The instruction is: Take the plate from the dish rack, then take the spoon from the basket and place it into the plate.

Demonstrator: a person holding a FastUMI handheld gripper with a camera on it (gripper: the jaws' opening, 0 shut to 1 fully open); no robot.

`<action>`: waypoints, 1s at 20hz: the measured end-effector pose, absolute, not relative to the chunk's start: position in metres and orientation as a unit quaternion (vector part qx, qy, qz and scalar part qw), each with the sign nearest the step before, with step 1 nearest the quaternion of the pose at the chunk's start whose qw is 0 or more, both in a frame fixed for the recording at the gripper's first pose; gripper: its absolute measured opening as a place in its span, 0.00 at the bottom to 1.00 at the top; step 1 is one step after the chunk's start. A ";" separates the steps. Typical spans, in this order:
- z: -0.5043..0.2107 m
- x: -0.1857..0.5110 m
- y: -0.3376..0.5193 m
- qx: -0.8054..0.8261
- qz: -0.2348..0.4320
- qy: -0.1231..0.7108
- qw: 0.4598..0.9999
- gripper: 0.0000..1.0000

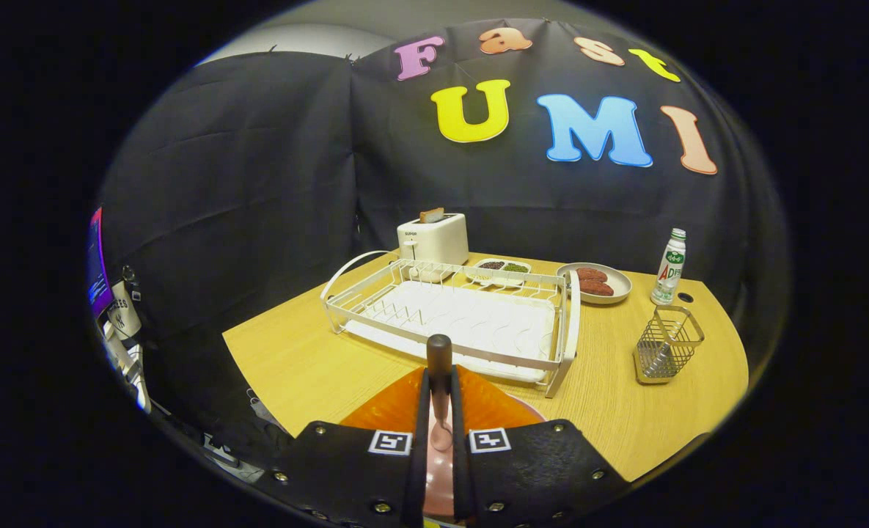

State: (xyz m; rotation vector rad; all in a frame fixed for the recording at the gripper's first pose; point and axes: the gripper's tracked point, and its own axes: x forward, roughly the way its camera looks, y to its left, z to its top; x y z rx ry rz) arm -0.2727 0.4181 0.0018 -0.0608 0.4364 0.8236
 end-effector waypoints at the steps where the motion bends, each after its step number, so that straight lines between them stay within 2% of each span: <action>1: 0.002 -0.275 0.416 -0.031 0.397 0.211 0.893 0.14; 6: 0.021 -0.276 0.409 -0.027 0.395 0.189 0.899 0.16; 8: 0.032 -0.273 0.409 -0.029 0.393 0.175 0.902 0.25; 9: 0.039 -0.271 0.408 -0.029 0.393 0.167 0.904 0.25; 20: 0.091 -0.236 0.396 -0.001 0.371 0.120 0.921 0.25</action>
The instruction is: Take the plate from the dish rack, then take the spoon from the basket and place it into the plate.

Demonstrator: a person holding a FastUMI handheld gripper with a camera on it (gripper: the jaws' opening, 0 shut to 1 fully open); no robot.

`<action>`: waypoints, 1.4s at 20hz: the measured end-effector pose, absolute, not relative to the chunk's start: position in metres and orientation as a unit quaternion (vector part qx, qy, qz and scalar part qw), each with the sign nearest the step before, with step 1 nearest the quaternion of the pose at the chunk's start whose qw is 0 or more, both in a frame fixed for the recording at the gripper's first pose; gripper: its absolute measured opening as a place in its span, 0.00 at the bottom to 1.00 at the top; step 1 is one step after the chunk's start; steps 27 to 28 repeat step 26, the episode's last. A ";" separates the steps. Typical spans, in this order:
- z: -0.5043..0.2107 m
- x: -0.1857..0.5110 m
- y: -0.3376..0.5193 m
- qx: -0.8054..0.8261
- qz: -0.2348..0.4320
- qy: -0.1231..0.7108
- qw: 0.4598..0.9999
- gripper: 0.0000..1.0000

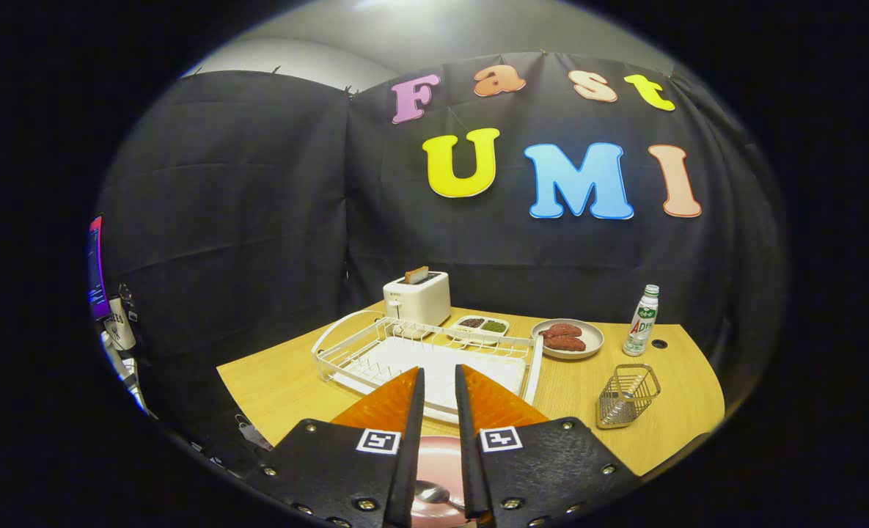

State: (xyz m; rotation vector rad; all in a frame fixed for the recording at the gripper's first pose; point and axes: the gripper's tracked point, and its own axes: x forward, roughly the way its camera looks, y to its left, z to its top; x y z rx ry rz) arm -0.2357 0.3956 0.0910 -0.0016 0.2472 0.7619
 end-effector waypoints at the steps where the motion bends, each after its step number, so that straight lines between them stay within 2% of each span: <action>1: 0.095 -0.232 0.393 0.003 0.366 0.117 0.923 0.25; 8: 0.143 -0.191 0.357 0.016 0.318 0.068 0.945 0.25; 20: 0.259 -0.101 0.251 0.053 0.192 -0.036 0.979 0.25; 28: 0.259 -0.089 0.222 0.054 0.166 -0.043 0.984 0.25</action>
